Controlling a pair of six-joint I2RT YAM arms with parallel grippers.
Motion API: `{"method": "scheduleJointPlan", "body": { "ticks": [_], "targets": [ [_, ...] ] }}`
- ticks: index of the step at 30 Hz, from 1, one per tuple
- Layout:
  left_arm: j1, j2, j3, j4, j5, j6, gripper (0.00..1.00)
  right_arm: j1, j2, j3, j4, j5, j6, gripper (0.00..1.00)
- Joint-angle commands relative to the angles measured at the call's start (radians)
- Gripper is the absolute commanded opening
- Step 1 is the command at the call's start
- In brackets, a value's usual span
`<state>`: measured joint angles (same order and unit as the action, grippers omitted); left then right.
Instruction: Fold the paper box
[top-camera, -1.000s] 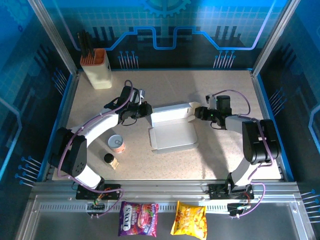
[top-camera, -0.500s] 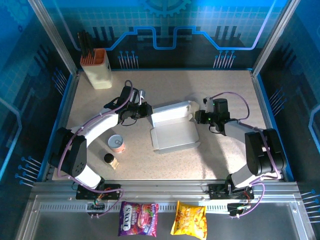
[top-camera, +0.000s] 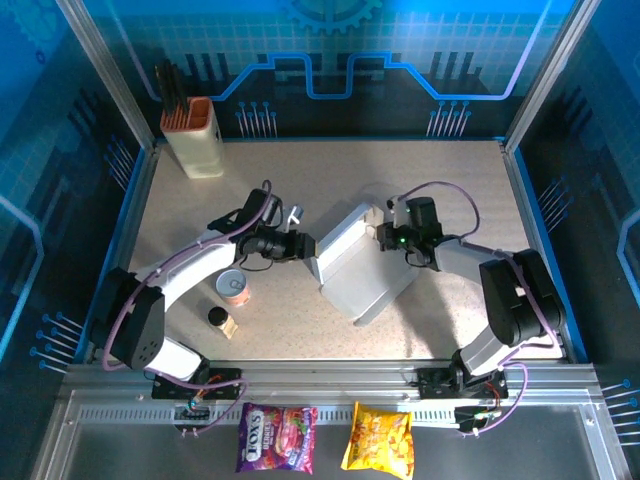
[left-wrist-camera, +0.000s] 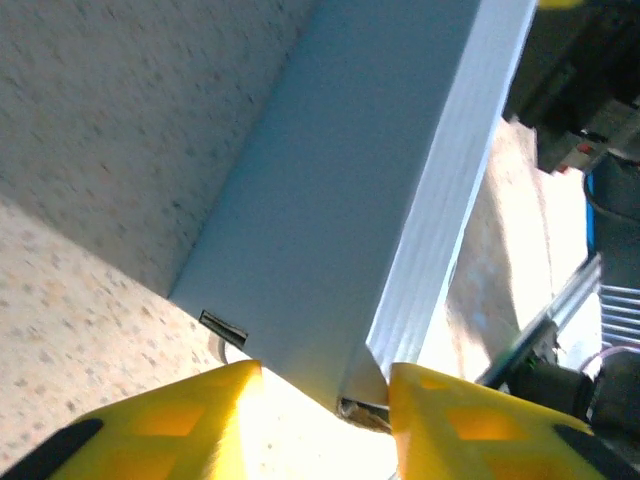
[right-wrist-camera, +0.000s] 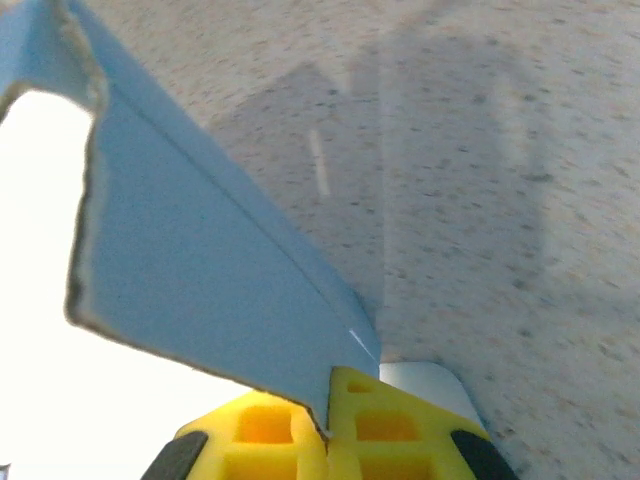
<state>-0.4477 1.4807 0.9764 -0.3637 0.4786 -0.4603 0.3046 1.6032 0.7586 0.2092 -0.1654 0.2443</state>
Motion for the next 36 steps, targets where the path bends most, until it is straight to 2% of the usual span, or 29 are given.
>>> {"method": "scheduleJointPlan", "body": {
  "ticks": [1,6,14,26,31,36],
  "targets": [
    [-0.011,-0.029,-0.045,-0.068,0.075,0.029,0.45,0.056,0.021,0.032,0.045,-0.077,-0.120,0.02],
    [-0.012,-0.049,-0.067,-0.027,0.131,0.015,0.52,0.082,0.066,0.063,0.054,-0.099,-0.145,0.02],
    [-0.016,-0.030,-0.056,0.044,0.147,-0.039,0.49,0.165,0.112,0.072,0.131,-0.082,-0.156,0.01],
    [-0.019,0.021,-0.017,0.059,0.014,-0.089,0.37,0.270,0.124,0.025,0.232,-0.014,-0.102,0.02],
    [-0.020,0.020,-0.018,0.095,-0.016,-0.114,0.43,0.310,0.131,0.009,0.259,0.043,-0.075,0.02],
    [-0.017,0.015,-0.012,0.133,-0.048,-0.139,0.45,0.339,0.152,-0.010,0.306,0.078,-0.051,0.02]
  ]
}}
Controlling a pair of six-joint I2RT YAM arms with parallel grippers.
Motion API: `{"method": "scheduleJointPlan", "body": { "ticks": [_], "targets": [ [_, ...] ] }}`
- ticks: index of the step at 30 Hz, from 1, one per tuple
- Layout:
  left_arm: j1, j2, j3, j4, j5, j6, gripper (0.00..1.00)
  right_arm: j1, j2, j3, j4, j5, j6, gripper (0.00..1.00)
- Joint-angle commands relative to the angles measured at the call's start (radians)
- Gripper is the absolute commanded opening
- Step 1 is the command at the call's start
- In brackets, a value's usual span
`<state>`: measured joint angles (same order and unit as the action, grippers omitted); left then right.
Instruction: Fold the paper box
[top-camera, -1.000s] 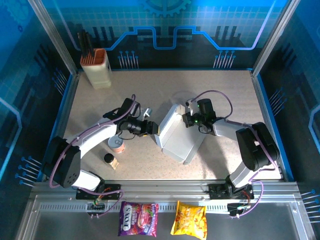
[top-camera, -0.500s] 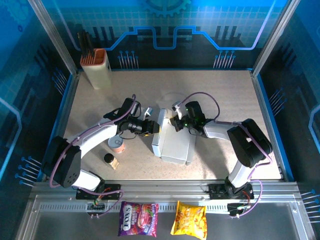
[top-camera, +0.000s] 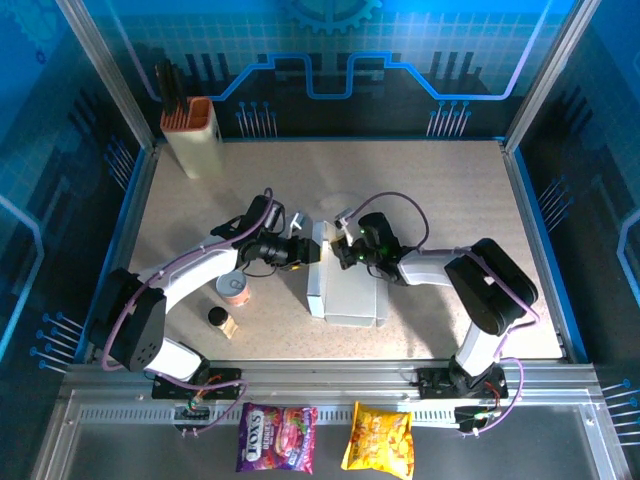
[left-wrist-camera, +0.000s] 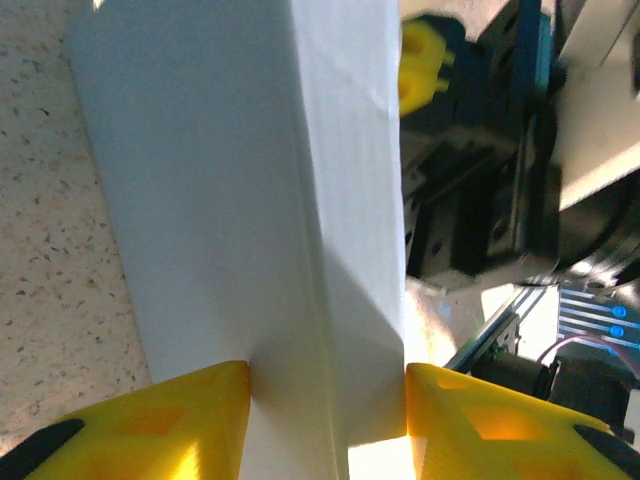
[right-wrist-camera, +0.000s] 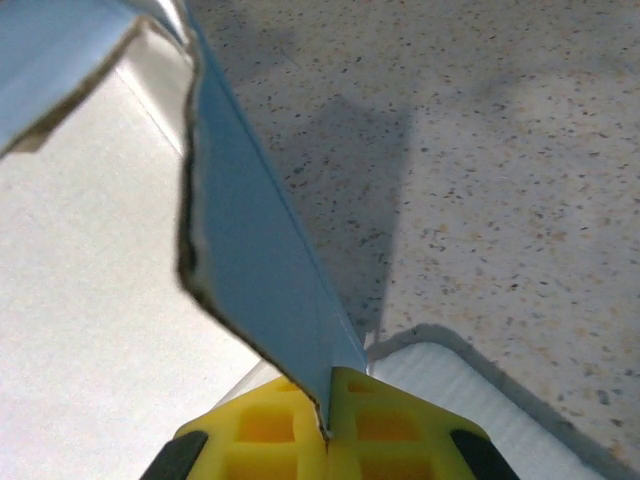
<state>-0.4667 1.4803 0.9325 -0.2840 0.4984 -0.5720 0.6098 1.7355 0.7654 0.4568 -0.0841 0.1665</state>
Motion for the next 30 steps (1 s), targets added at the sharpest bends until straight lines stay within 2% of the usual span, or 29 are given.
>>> {"method": "scheduleJointPlan", "body": {
  "ticks": [1,5,8,12,19,26,30],
  "targets": [
    [0.002,0.014,0.034,0.050,-0.082,-0.026,0.46,0.040,0.023,-0.018,0.064,0.006,0.027,0.02],
    [0.002,0.003,0.032,0.036,-0.152,-0.032,0.48,0.053,0.031,-0.039,0.098,0.049,0.032,0.02],
    [0.002,0.001,0.027,0.031,-0.190,-0.030,0.42,0.061,0.040,-0.068,0.163,0.068,0.045,0.04],
    [0.002,0.026,0.040,0.003,-0.191,-0.021,0.35,0.064,0.057,-0.098,0.243,0.082,0.059,0.09],
    [0.002,0.035,0.041,0.002,-0.181,-0.022,0.35,0.065,0.084,-0.113,0.325,0.097,0.068,0.13],
    [0.002,0.046,0.055,0.003,-0.179,-0.024,0.34,0.066,0.090,-0.117,0.338,0.096,0.075,0.03],
    [0.001,0.063,0.058,0.014,-0.165,-0.032,0.29,0.086,0.058,-0.124,0.327,0.137,0.095,0.01]
  ]
}}
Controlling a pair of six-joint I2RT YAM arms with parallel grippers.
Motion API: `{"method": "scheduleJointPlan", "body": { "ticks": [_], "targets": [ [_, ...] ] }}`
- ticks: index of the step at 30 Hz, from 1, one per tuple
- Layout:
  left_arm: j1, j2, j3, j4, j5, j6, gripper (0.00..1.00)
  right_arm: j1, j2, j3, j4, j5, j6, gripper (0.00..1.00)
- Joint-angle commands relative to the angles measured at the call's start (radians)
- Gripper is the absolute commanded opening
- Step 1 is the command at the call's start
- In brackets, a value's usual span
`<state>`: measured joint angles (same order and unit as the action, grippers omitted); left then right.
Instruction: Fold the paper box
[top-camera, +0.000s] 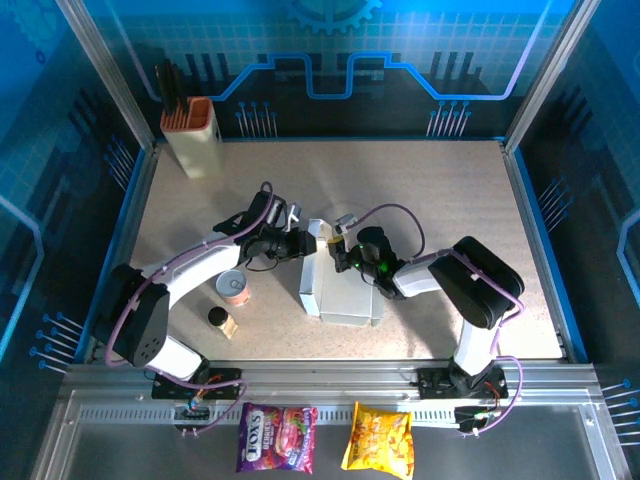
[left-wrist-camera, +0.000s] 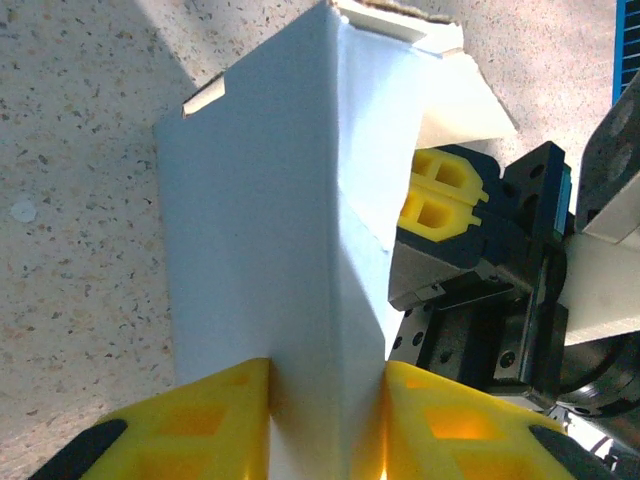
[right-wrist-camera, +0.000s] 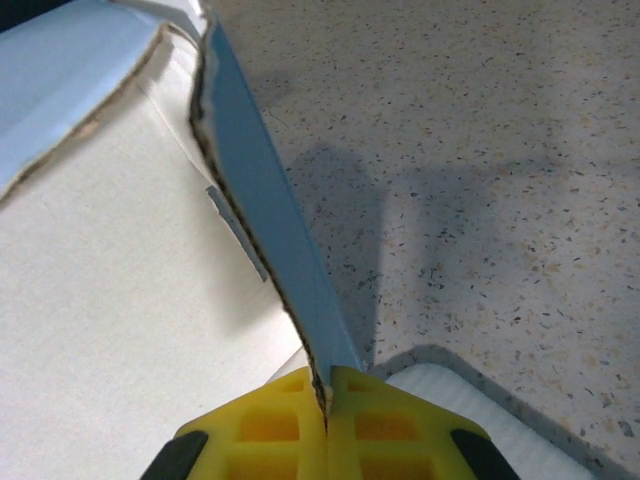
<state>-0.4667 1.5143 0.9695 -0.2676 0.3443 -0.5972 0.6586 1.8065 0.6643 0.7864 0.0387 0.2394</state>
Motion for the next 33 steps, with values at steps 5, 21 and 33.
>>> {"method": "scheduleJointPlan", "body": {
  "ticks": [5,21,33],
  "targets": [
    [0.000,0.036,0.018,0.013,-0.002,-0.018,0.29,0.071,-0.037,-0.037,0.009,0.075,0.059,0.00],
    [0.000,-0.028,0.071,-0.048,-0.089,-0.037,0.41,0.090,0.110,-0.142,0.252,0.181,0.079,0.00],
    [-0.001,0.053,0.242,-0.197,-0.169,0.004,0.61,0.091,0.119,-0.151,0.281,0.178,0.080,0.00]
  ]
}}
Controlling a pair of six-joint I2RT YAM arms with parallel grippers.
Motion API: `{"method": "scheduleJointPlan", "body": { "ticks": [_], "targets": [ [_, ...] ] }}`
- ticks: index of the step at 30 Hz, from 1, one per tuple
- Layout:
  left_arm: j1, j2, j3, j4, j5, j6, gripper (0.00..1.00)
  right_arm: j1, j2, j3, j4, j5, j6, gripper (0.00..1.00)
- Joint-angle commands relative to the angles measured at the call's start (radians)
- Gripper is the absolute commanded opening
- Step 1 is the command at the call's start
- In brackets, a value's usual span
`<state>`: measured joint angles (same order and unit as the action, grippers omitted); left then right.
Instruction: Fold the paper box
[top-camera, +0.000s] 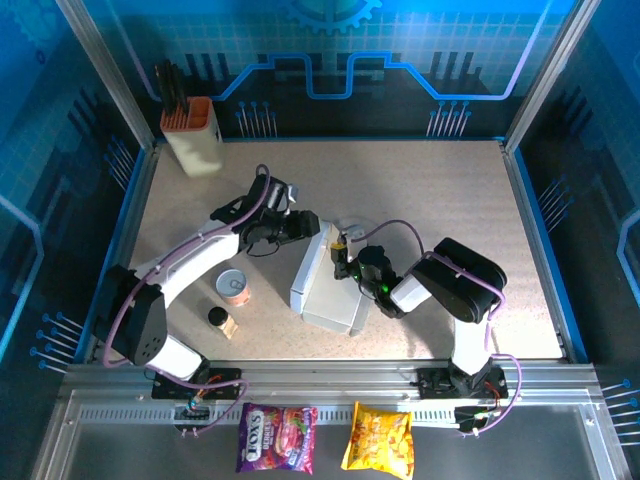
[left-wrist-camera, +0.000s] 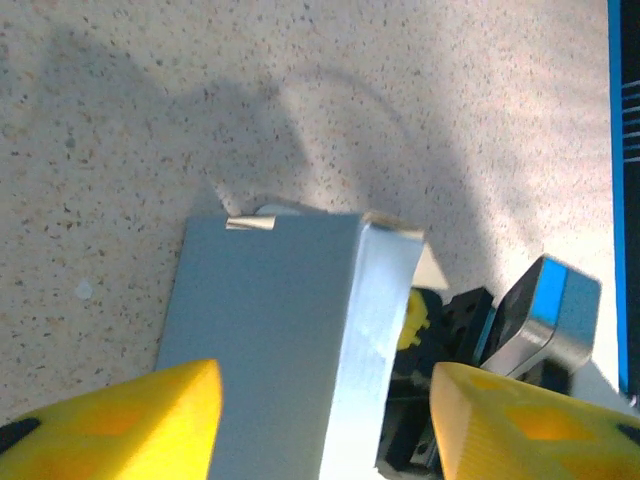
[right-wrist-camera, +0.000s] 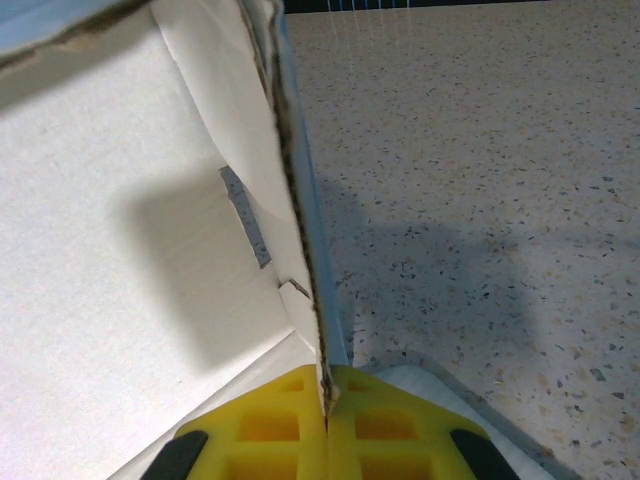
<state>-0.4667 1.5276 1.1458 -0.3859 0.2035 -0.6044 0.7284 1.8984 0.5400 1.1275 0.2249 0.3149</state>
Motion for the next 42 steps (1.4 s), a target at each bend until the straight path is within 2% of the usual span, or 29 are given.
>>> {"method": "scheduleJointPlan", "body": {
  "ticks": [1,5,14,29,33,37,42],
  "targets": [
    [-0.003,0.059,0.088,-0.098,-0.028,0.012,0.61,0.023,0.025,-0.026,-0.060,-0.009,0.004,0.00],
    [-0.026,0.137,0.189,-0.156,-0.033,0.035,0.66,0.026,0.018,-0.022,-0.070,-0.006,-0.001,0.00],
    [-0.059,0.272,0.356,-0.276,-0.083,0.032,0.69,0.032,0.003,-0.016,-0.090,0.002,-0.013,0.00],
    [-0.076,0.353,0.387,-0.329,-0.079,0.022,0.69,0.083,-0.049,0.000,-0.142,0.112,-0.098,0.00],
    [-0.078,0.361,0.379,-0.330,-0.075,0.023,0.66,0.101,-0.069,0.009,-0.167,0.148,-0.128,0.00],
    [-0.081,0.365,0.361,-0.326,-0.071,0.030,0.58,0.112,-0.093,0.020,-0.201,0.168,-0.152,0.03],
    [-0.084,0.354,0.329,-0.314,-0.075,0.035,0.50,0.116,-0.136,0.036,-0.265,0.135,-0.183,0.09]
  ]
}}
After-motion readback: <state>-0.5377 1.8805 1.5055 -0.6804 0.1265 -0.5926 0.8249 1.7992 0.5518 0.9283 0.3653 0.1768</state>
